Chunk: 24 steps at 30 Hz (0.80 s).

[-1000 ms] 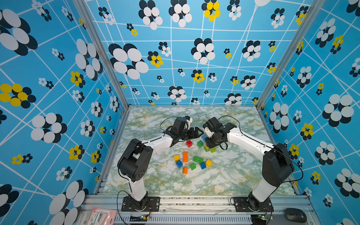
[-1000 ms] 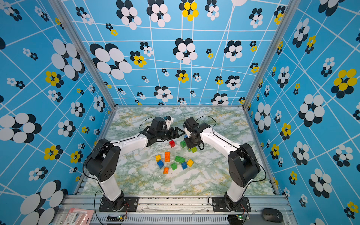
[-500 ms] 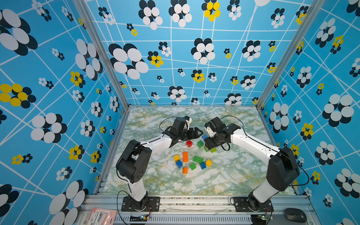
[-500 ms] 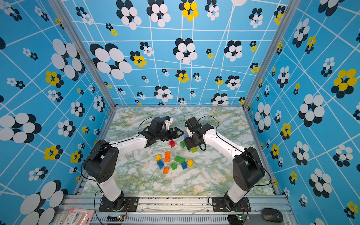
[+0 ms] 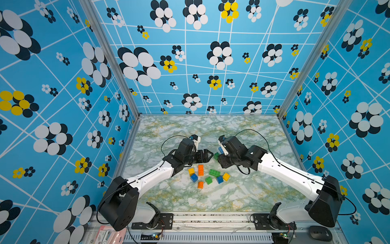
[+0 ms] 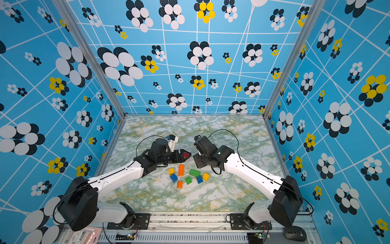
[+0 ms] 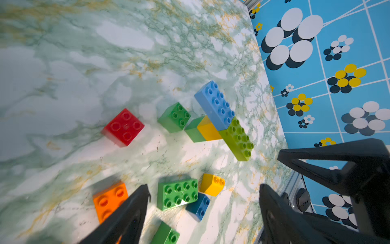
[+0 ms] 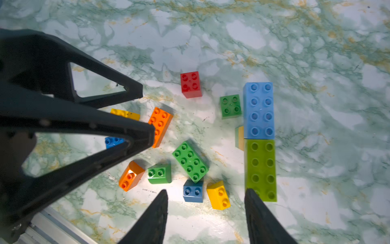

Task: Assemble a fork with lego
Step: Pick up the lego brick from the center of the board.

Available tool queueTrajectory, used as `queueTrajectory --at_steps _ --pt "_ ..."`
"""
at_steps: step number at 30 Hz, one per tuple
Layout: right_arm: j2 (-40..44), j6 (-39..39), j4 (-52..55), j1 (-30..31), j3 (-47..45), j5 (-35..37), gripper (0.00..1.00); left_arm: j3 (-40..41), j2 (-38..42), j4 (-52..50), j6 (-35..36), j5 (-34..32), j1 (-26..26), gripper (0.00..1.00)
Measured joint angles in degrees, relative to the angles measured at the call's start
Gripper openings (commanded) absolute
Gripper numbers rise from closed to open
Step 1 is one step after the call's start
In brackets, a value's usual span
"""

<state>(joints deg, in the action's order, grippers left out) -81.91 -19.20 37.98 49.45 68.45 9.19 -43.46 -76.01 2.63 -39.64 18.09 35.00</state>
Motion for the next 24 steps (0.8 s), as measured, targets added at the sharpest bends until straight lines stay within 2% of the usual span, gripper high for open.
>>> queueTrajectory --at_steps 6,11,17,24 --pt "-6.6 -7.9 -1.7 6.9 1.6 2.4 0.57 6.6 9.8 -4.0 -1.5 -3.7 0.0 0.85" --pt "-13.8 -14.3 -2.6 9.8 5.1 3.5 0.57 10.6 15.8 -5.5 -2.8 -4.5 -1.5 0.85" --pt "-20.3 -17.5 -1.3 9.7 10.6 4.5 0.52 16.2 19.6 -5.9 -4.8 -3.5 -6.5 0.84" --pt "-26.3 -17.4 1.6 6.1 17.6 4.0 0.52 18.6 19.7 -5.2 -6.2 -0.3 -10.9 0.84"
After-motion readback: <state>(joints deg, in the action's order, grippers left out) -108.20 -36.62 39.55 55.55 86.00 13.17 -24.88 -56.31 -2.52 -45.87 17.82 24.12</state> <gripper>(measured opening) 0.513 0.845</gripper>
